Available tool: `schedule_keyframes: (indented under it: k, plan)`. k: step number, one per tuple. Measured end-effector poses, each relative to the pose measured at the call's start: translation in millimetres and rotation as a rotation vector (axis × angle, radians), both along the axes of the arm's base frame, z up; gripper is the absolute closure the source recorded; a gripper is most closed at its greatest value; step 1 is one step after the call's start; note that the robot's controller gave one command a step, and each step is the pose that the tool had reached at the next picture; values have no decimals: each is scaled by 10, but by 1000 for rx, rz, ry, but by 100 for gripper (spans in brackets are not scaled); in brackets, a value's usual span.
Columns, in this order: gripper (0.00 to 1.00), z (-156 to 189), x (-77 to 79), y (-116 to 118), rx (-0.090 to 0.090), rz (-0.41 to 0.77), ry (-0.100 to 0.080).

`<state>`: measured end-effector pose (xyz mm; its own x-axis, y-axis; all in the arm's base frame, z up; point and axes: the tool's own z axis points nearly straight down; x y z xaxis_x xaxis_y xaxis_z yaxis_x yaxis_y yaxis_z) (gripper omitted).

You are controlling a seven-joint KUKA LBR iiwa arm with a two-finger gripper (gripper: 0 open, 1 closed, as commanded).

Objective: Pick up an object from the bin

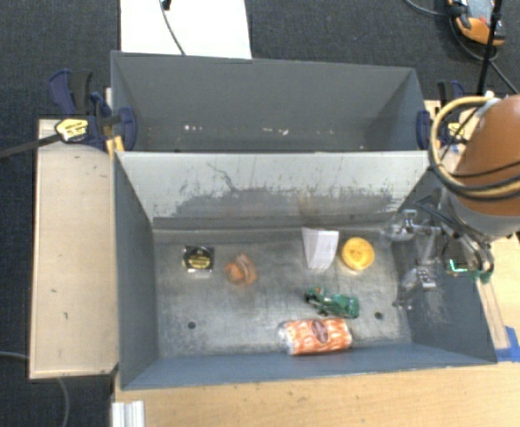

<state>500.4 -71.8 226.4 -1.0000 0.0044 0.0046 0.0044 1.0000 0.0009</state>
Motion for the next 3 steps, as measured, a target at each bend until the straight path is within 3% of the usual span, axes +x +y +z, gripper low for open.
schedule_keyframes:
  k: [1,2,3]
  plan:
    - [0,36,16,3,-1,3,-8]
    - [0,-479,137,19,-2,30,-15]
    - [0,-1024,313,457,-1,23,-10]
